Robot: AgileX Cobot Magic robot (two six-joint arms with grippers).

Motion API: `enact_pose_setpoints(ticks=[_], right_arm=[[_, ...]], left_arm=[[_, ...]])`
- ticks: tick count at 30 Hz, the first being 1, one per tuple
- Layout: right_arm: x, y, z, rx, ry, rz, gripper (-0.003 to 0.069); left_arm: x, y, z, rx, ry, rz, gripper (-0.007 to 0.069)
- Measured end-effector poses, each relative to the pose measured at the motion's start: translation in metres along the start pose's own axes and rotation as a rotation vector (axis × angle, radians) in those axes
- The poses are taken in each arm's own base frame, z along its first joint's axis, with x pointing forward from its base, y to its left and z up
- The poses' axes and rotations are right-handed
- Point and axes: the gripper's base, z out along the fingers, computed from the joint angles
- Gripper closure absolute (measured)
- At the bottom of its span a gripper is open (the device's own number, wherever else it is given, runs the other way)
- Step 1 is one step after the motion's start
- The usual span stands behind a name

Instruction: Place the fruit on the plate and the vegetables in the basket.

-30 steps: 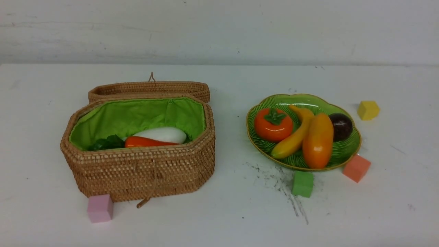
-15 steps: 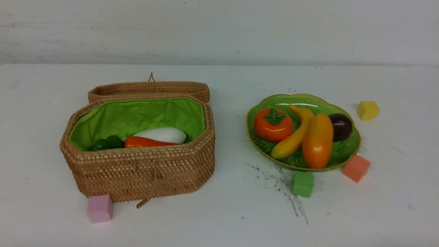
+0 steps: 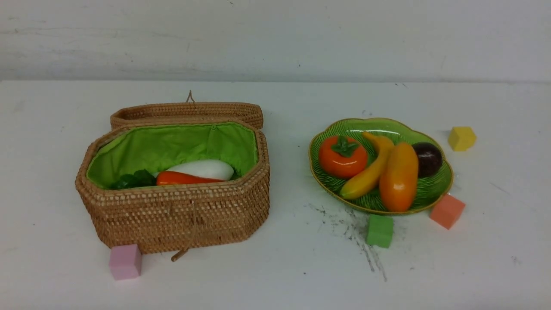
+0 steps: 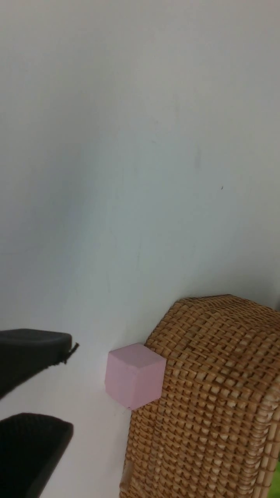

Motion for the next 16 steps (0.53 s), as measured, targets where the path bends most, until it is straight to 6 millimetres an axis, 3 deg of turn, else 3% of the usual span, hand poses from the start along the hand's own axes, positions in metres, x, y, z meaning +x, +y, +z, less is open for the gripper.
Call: enact_pose_setpoints(ticks=[16], right_arm=[[0.0,0.0,0.0,0.0,0.0,0.0,0.0587]], left_arm=[[0.0,0.0,0.0,0.0,0.0,0.0,0.0386]])
